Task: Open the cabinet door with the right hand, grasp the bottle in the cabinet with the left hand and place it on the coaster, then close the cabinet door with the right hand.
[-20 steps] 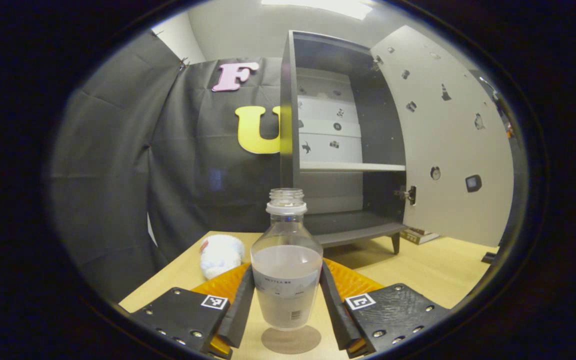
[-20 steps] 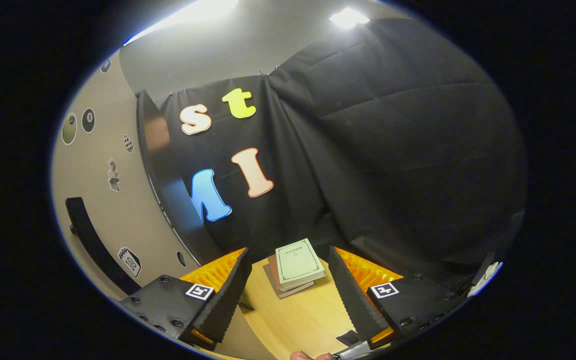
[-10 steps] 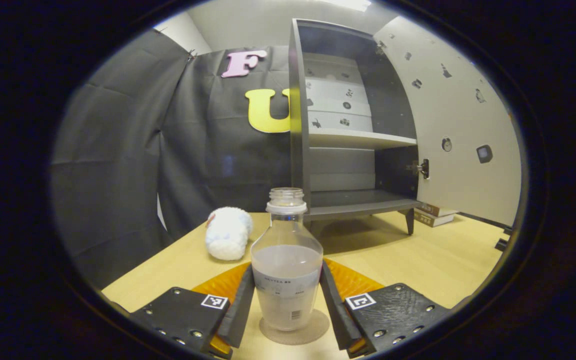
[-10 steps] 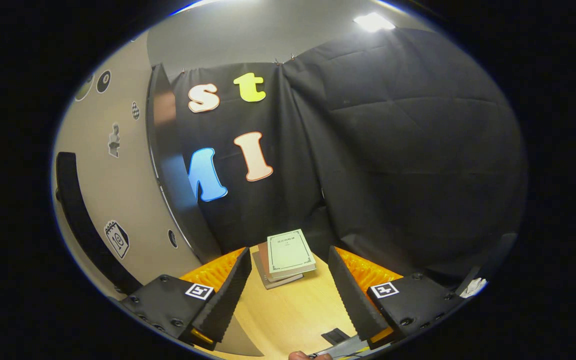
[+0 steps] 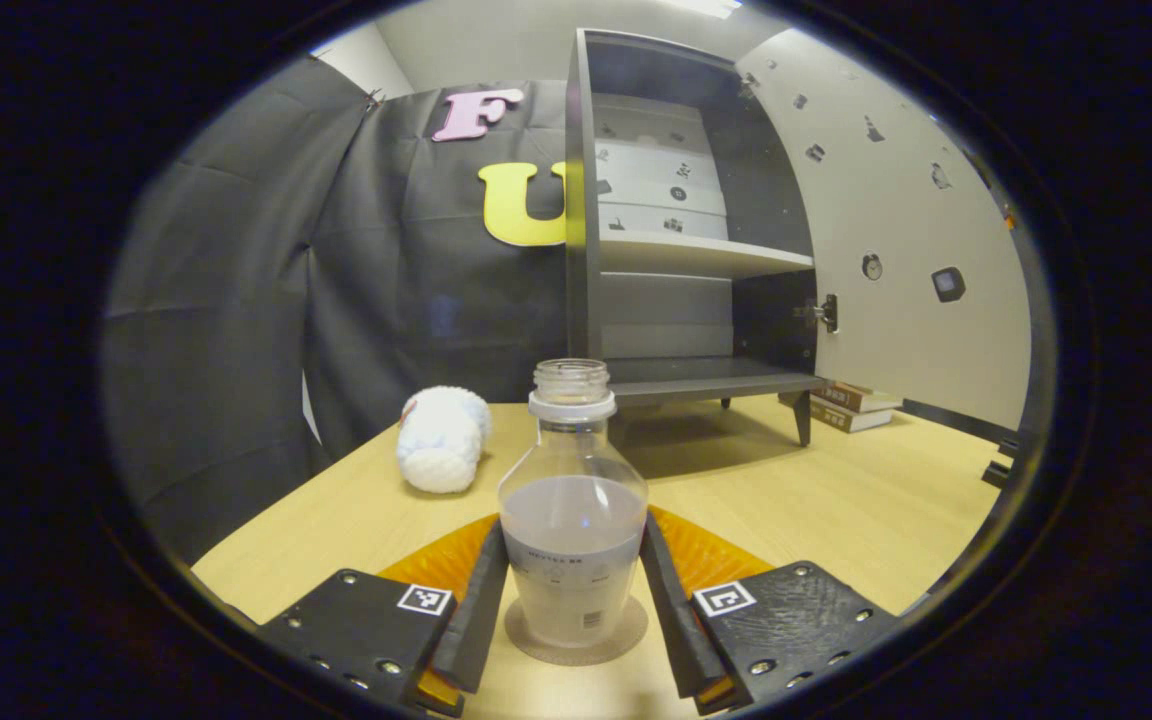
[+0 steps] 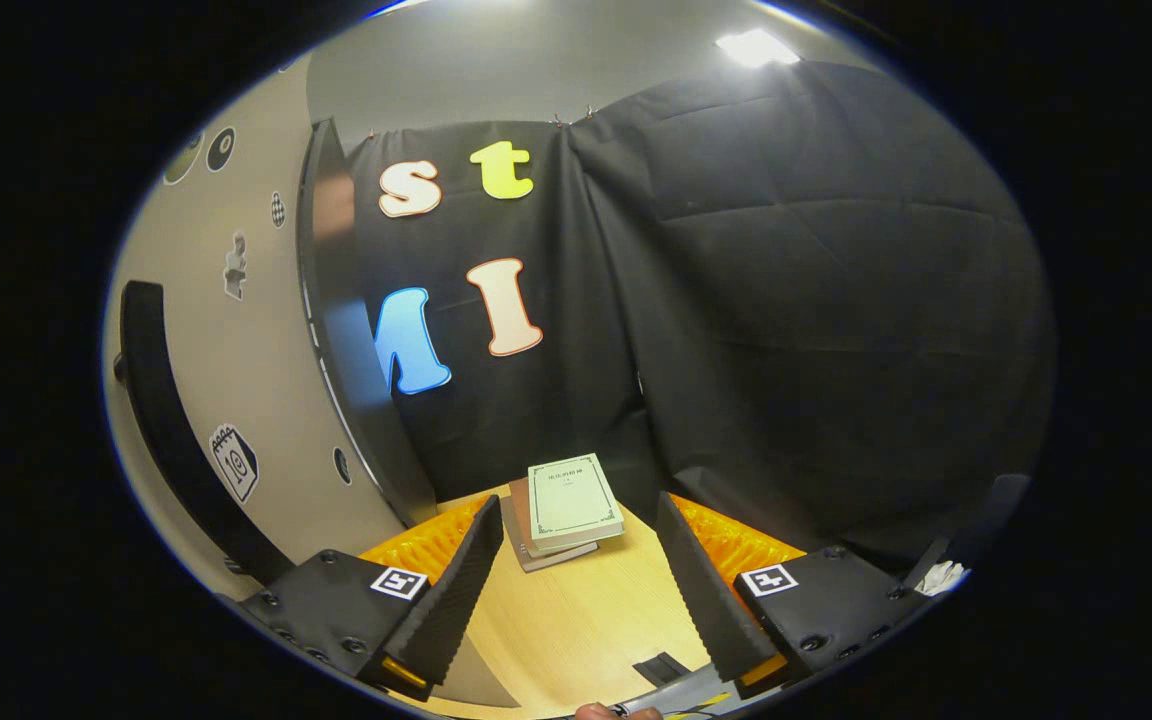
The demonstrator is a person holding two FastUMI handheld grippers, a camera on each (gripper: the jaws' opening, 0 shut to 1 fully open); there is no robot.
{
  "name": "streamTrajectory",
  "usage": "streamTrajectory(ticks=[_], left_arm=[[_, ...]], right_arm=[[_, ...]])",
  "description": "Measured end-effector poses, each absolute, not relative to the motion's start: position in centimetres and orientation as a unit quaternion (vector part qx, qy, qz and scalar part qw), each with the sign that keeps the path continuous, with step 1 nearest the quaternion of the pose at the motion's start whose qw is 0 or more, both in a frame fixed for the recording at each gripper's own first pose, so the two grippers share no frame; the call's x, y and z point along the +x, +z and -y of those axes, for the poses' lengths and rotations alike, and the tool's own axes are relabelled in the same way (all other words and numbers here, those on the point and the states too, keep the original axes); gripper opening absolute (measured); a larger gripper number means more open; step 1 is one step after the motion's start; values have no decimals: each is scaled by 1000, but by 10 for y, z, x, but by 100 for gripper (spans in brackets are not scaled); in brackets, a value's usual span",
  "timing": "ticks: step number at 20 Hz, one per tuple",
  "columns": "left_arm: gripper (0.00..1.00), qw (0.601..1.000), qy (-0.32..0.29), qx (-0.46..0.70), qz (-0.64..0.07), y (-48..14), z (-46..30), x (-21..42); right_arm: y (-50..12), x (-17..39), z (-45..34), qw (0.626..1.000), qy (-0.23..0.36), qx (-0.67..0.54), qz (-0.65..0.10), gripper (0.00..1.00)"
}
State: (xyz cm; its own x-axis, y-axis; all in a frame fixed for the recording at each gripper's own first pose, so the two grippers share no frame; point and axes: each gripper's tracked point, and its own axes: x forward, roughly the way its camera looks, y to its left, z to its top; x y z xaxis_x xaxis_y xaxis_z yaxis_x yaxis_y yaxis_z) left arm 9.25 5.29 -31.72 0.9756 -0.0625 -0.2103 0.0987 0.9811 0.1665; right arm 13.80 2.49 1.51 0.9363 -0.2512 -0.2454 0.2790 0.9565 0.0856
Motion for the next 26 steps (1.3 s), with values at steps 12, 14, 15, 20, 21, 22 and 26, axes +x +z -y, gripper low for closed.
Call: streamTrajectory(ticks=[12,14,15,20,21,22,26], left_arm=[[89,983,-55,130,-119,-302,-45,93],[89,984,-55,130,-113,-293,-44,93],[89,984,-54,130,-111,-288,-45,93],[87,986,-43,126,-98,-250,-46,80],[89,987,-44,124,-92,-238,-43,75],[86,988,-47,120,-88,-227,-40,71],[85,990,-34,115,-68,-175,-29,58]], right_arm=[[-14,117,-32,974,-137,83,-161,98],[-20,111,-30,971,-139,82,-177,98],[-21,108,-29,970,-142,84,-180,98],[-25,102,-28,969,-151,85,-179,98],[-24,101,-27,969,-149,81,-178,98],[-24,102,-26,970,-147,75,-177,98],[-24,105,-14,971,-154,61,-171,98]])
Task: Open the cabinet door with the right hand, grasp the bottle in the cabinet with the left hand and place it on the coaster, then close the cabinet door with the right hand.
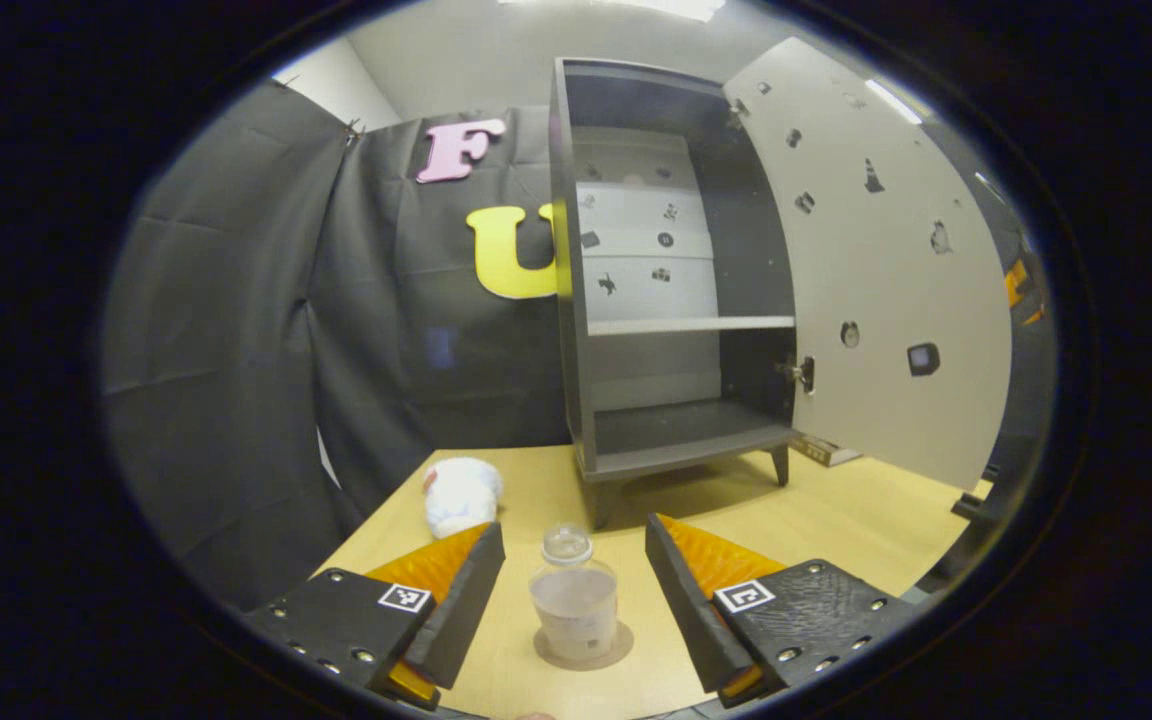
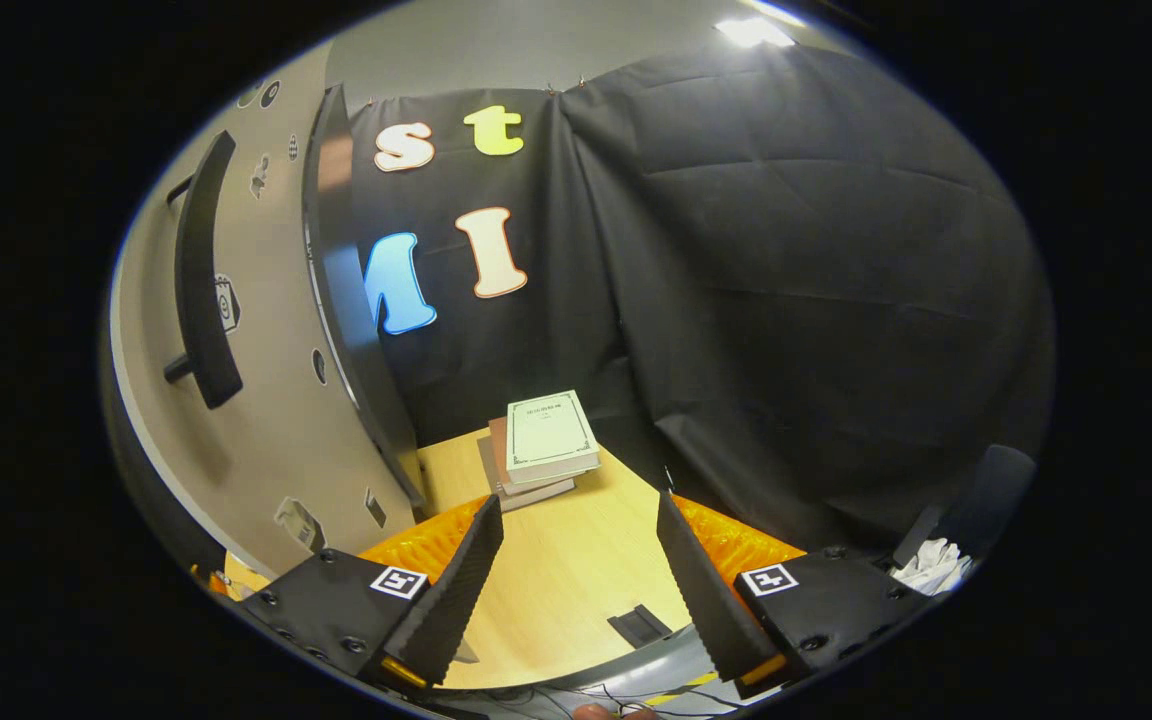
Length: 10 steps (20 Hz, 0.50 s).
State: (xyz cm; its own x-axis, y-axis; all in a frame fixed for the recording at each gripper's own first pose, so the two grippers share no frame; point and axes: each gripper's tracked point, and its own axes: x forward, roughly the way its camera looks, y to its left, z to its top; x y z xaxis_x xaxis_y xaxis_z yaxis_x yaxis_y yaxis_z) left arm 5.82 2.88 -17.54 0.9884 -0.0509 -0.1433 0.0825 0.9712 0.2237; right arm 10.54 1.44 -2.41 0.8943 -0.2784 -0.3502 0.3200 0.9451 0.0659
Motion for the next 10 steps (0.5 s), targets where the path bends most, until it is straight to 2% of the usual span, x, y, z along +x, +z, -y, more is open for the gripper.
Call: streamTrajectory(ticks=[2,3,10], left_arm=[[85,991,0,116,-60,-150,-31,54],[89,992,6,109,-57,-139,-28,54],[86,993,32,82,-72,-87,14,54]], right_arm=[[-20,107,-9,971,-168,66,-158,98],[-19,111,-9,971,-170,68,-153,98],[4,124,1,983,-149,44,-100,98]])
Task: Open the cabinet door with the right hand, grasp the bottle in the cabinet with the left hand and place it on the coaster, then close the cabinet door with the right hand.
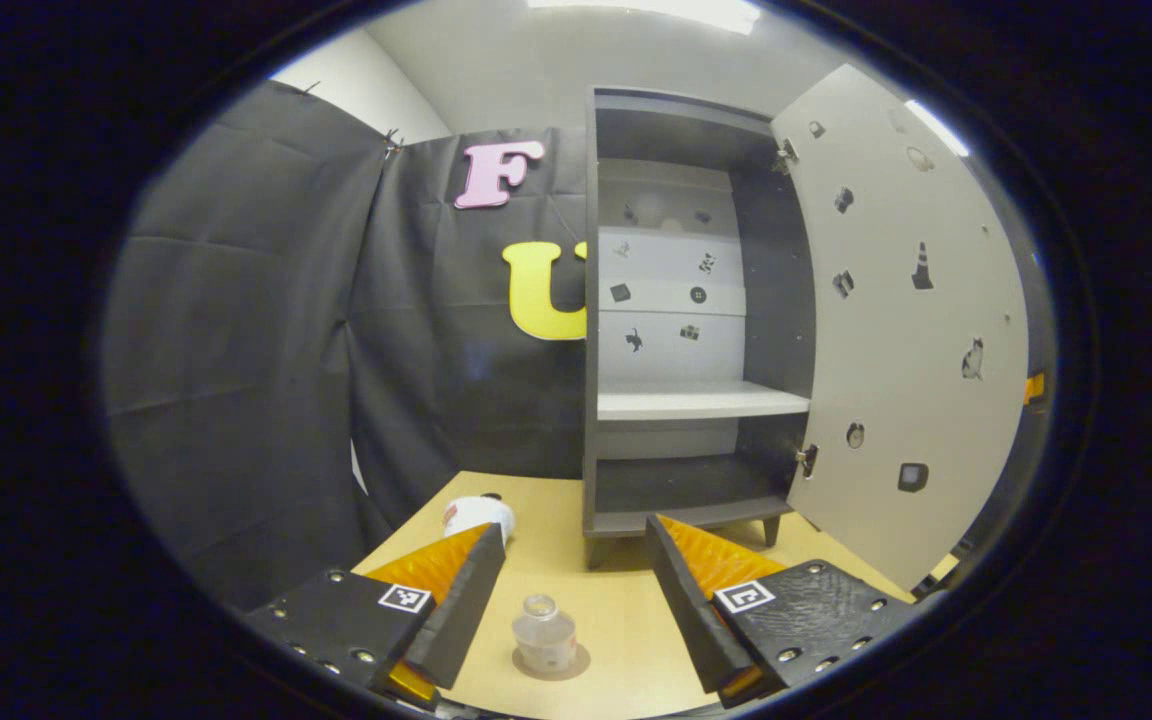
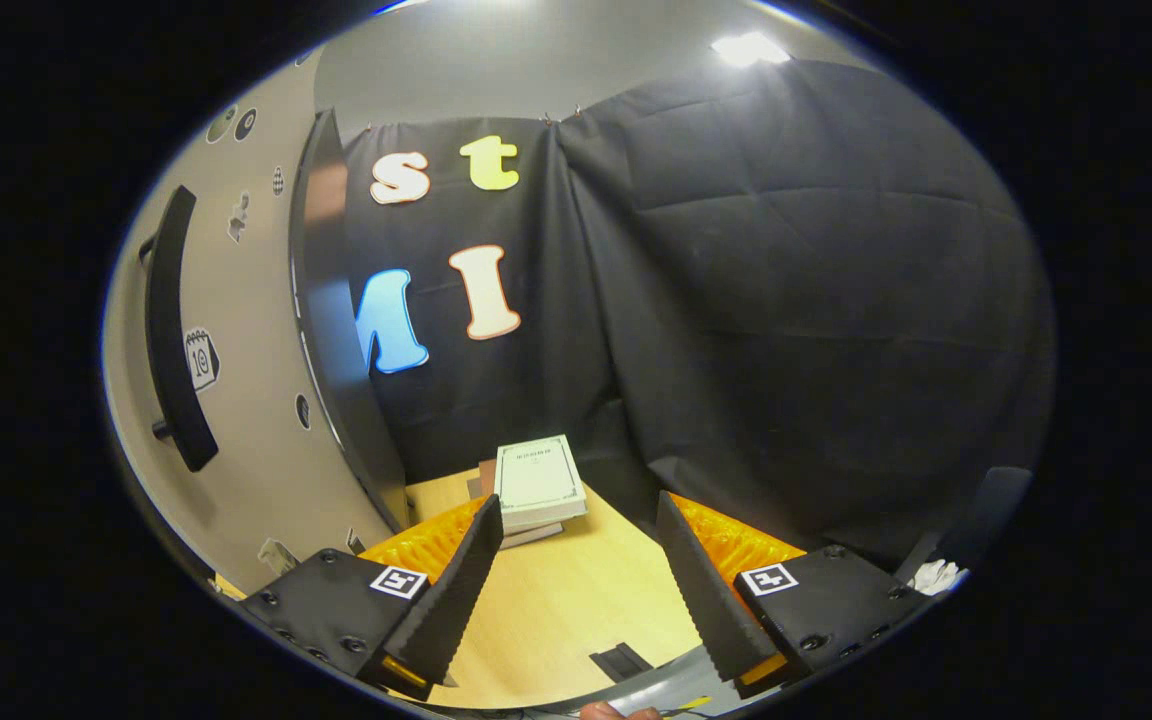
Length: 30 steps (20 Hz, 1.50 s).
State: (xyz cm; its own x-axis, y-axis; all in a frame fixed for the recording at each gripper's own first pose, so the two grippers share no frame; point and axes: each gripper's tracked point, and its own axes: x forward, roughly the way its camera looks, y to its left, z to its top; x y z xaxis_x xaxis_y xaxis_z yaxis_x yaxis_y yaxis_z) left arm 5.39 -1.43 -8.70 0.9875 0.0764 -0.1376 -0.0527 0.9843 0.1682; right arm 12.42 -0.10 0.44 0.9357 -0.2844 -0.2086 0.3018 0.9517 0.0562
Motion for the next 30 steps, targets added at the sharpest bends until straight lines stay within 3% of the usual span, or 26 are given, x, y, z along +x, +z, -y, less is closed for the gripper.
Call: streamTrajectory(ticks=[1,3,5,6,9,10,11,20,30], left_arm=[[85,992,46,84,-77,-80,13,52],[86,993,47,68,-84,-71,25,48],[86,993,52,51,-96,-66,32,40],[86,992,55,43,-104,-66,35,37],[86,989,74,47,-117,-55,39,25],[88,989,78,56,-114,-48,42,22],[87,989,81,62,-109,-40,44,19],[86,994,71,44,-72,12,88,-20],[85,992,86,53,-70,6,106,-45]], right_arm=[[8,129,0,985,-143,44,-90,92],[16,138,-8,989,-119,42,-76,98],[24,141,-9,993,-97,25,-65,98],[30,141,-8,994,-91,16,-55,92],[42,149,-18,997,-63,25,-33,98],[44,151,-24,998,-51,29,-31,93],[46,152,-29,998,-38,28,-29,98],[65,152,-63,996,80,10,-22,98],[75,138,-96,983,180,14,-35,98]])
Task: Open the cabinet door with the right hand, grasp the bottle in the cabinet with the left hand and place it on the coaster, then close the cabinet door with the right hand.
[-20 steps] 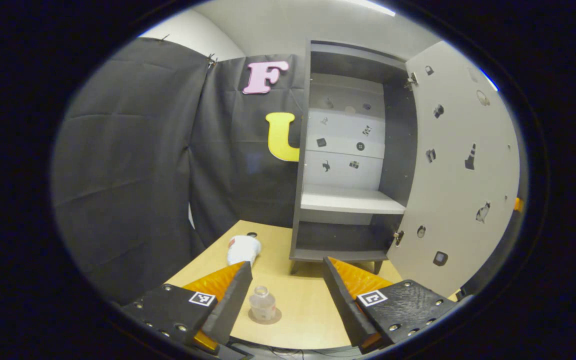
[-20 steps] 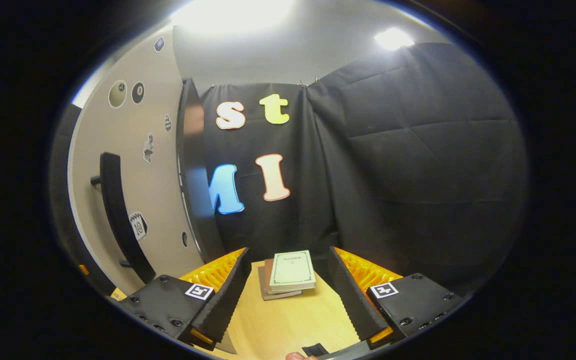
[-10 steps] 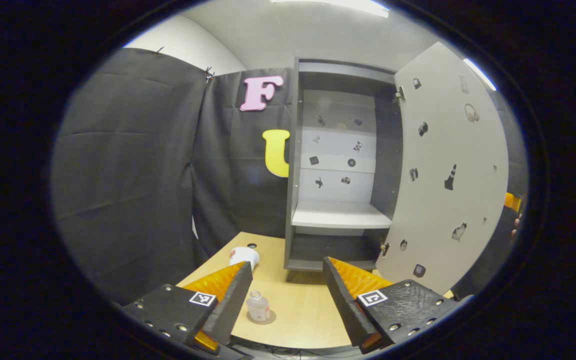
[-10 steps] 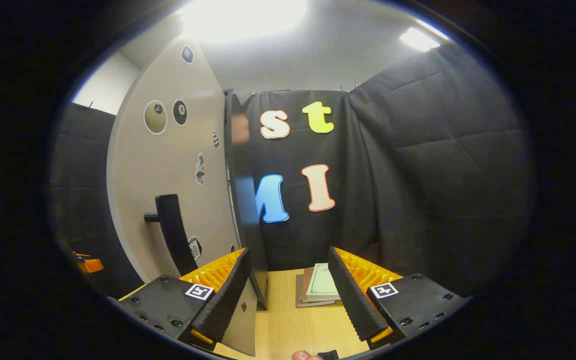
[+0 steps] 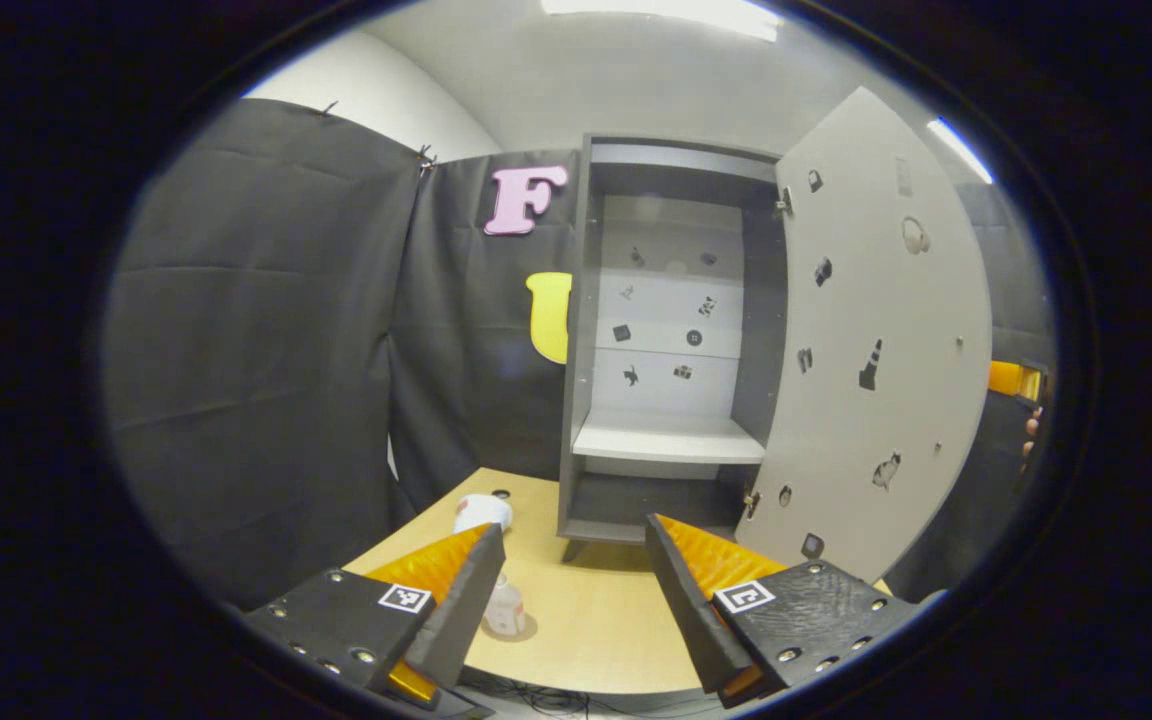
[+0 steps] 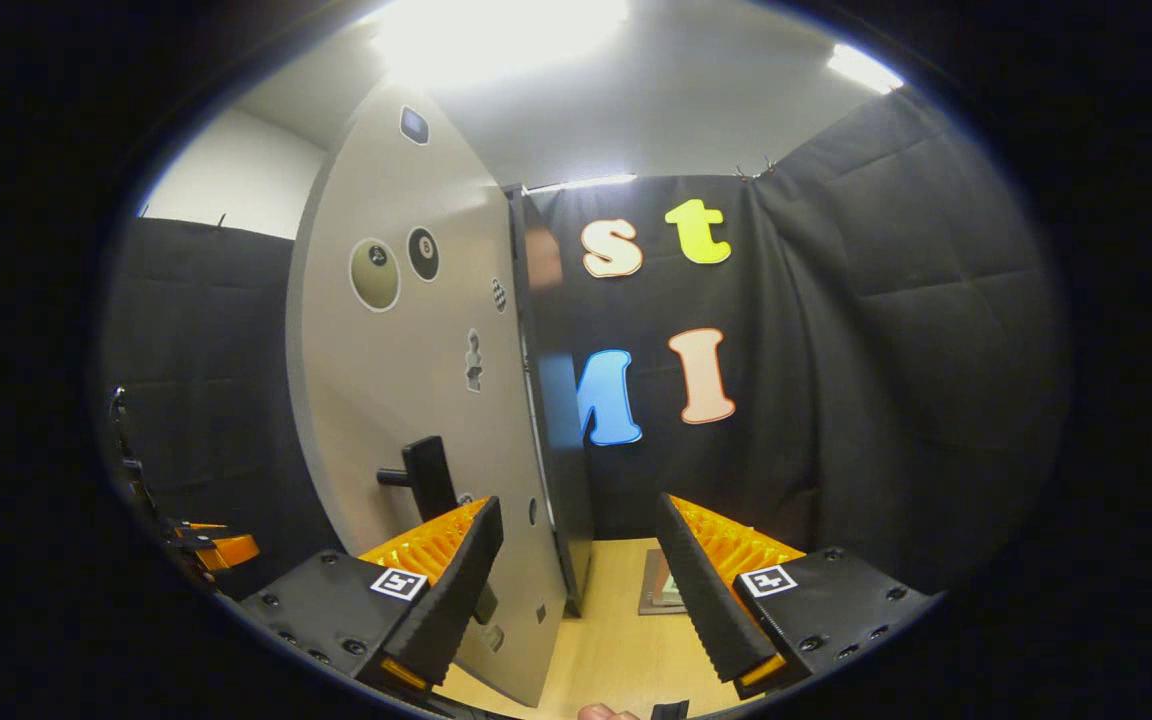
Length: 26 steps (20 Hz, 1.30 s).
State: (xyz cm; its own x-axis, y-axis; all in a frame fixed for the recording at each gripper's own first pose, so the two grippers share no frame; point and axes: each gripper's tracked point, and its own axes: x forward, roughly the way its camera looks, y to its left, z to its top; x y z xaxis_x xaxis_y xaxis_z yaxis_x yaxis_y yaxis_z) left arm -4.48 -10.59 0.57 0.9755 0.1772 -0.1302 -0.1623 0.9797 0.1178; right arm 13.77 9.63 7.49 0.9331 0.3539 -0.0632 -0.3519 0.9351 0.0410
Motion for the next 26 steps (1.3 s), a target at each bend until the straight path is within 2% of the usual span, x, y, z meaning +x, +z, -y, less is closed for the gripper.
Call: streamTrajectory(ticks=[7,13,26], left_arm=[[86,993,80,42,-79,-4,83,-23],[86,993,75,55,-72,13,43,5],[88,991,88,61,-83,18,-56,39]], right_arm=[[71,138,-94,987,154,4,-42,97],[66,129,-108,988,143,29,-50,97],[61,126,-168,977,204,12,-56,97]])
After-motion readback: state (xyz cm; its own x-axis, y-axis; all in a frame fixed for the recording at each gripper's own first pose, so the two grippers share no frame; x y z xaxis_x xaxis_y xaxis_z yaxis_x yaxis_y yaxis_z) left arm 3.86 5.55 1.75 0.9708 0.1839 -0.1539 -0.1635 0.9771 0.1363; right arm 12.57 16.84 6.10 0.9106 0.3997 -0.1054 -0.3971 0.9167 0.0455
